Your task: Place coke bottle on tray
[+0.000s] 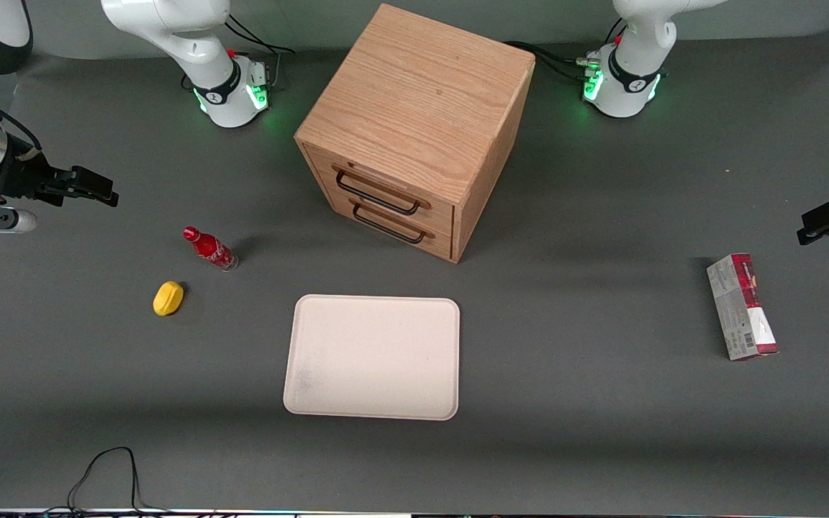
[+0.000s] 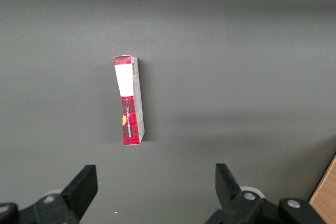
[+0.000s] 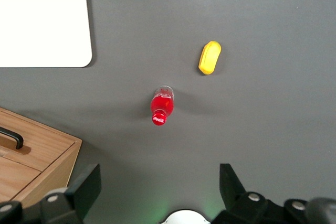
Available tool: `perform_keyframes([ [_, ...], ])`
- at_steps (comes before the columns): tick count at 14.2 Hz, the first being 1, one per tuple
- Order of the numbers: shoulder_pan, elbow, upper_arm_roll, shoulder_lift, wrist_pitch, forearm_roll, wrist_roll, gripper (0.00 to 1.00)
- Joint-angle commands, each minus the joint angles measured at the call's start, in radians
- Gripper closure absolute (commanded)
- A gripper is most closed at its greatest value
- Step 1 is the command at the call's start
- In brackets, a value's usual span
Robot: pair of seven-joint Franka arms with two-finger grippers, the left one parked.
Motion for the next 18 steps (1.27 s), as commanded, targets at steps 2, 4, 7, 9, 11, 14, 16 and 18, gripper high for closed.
perform_keyframes([
  [2,-0.017,0.041,0.011,0.020,-0.028,0.005,-0.001,0.00],
  [4,-0.017,0.044,0.010,0.020,-0.029,0.005,-0.014,0.00],
  [7,-0.015,0.048,0.010,0.020,-0.028,0.008,0.000,0.00],
  [9,-0.014,0.052,0.010,0.026,-0.032,0.007,0.000,0.00],
  [11,-0.014,0.052,0.011,0.026,-0.034,0.007,0.002,0.00],
  [14,-0.014,0.048,0.011,0.029,-0.034,0.007,0.000,0.00],
  [16,-0.014,0.045,0.011,0.029,-0.034,0.007,0.000,0.00],
  [18,-0.014,0.045,0.011,0.029,-0.034,0.005,0.000,0.00],
])
